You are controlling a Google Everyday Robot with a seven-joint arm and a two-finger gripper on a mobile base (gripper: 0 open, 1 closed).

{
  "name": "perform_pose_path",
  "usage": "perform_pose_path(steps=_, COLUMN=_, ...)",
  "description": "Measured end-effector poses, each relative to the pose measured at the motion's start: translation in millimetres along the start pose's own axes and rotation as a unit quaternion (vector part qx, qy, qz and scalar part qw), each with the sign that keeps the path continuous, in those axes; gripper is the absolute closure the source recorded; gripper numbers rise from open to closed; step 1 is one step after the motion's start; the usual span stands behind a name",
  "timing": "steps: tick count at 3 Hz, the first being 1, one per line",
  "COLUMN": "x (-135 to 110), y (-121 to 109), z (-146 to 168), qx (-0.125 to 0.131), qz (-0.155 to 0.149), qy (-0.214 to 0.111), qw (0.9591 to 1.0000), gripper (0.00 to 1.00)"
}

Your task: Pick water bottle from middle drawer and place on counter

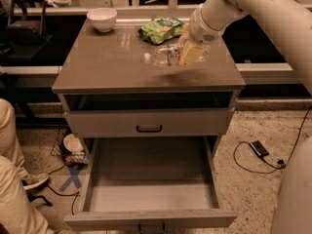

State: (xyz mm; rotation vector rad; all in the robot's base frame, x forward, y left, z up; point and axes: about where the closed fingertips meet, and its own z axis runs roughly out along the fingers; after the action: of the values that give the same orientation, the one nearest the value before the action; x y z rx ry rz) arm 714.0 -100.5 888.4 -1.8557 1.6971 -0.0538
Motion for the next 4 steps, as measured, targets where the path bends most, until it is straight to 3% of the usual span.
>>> perform_pose_path(steps=1, x=-7, y=-5, z=14, qx=-0.011, qz=-0.006, qy=0.001, qw=0.9999, gripper=1.00)
perform_pose_path(steps=2, x=-12, y=-9, z=26, qx=-0.024, qz=-0.009, qy=0.005, qw=0.9997, gripper=0.82)
perform_pose_path(steps=4, x=-18, y=-14, z=37, qx=-0.037, qz=-0.013, qy=0.011, qw=0.9992, gripper=0.35)
